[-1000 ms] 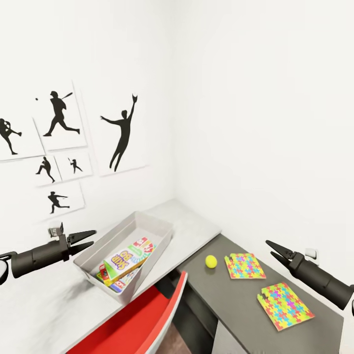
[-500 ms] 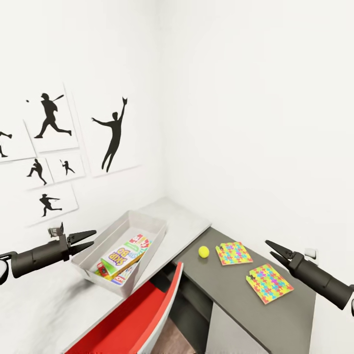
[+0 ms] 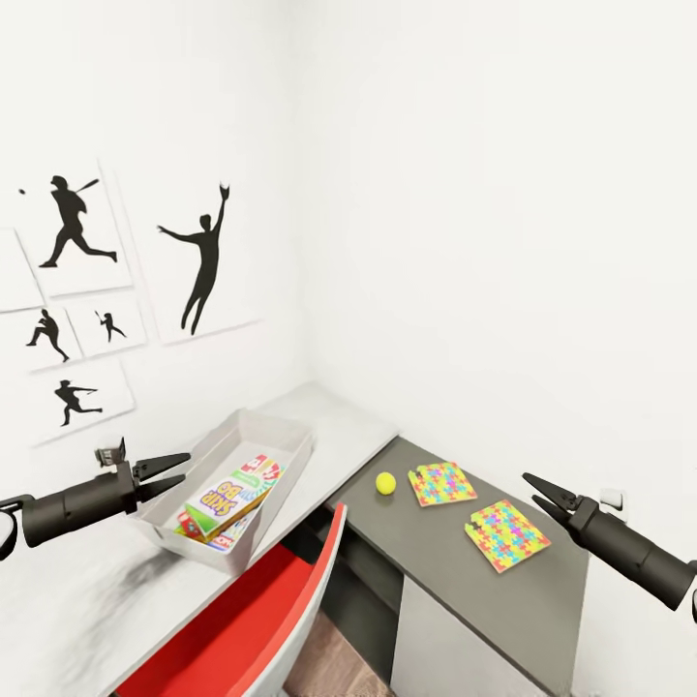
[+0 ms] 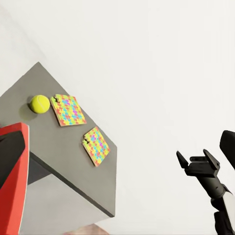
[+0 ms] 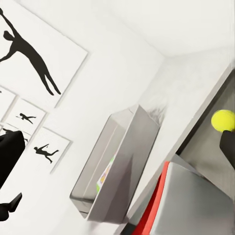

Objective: Put all the toys in the child's room - the three board games (two on the bed and one on the table), the two jigsaw puzzles on the table, and the tennis ball on the table - inside the toy box on the table in the child's room.

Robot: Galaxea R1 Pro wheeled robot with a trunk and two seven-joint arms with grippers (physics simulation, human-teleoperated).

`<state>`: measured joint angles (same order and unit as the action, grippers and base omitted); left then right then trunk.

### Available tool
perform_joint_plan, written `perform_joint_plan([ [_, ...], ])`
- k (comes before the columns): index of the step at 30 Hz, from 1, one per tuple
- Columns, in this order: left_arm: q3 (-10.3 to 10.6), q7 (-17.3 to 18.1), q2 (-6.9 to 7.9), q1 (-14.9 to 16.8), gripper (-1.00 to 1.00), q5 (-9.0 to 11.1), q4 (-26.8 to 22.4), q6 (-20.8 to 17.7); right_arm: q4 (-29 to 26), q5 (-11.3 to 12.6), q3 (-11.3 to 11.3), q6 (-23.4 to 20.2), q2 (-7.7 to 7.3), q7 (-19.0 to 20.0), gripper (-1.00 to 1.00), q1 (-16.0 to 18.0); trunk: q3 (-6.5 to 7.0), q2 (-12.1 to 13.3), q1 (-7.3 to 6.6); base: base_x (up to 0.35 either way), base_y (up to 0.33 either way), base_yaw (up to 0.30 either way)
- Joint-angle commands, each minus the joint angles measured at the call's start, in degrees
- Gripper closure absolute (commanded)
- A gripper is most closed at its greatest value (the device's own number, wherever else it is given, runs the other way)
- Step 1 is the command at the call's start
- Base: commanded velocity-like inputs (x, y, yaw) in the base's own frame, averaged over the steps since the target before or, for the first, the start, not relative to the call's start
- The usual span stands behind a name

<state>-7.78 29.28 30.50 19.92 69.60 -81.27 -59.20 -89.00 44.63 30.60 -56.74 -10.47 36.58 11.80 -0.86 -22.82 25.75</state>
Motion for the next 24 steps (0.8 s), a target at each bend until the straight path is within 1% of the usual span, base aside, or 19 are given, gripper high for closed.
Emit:
perform_joint_plan([
  [1, -0.1, 0.3, 0.00, 0.0, -1.00, -0.3, -0.1, -0.3, 0.0, -0.2, 0.1, -0.3, 0.01, 0.3, -1.00, 0.1, -0.17, -0.1, 0.03, -0.006, 0.000, -0.139],
  [13, 0.0, 0.3, -0.02, 0.0, -1.00, -0.3, -0.3, -0.2, 0.1, -0.2, 0.1, -0.3, 0.01, 0.5, -1.00, 0.1, -1.03, -0.1, 0.03, -0.001, 0.000, -0.153],
  [24, 0.0, 0.3, -0.02, 0.0, -1.00, -0.3, -0.3, -0.2, 0.1, -0.2, 0.1, -0.3, 0.09, 0.5, -1.00, 0.1, -1.17, -0.1, 0.03, 0.000, 0.000, -0.266],
])
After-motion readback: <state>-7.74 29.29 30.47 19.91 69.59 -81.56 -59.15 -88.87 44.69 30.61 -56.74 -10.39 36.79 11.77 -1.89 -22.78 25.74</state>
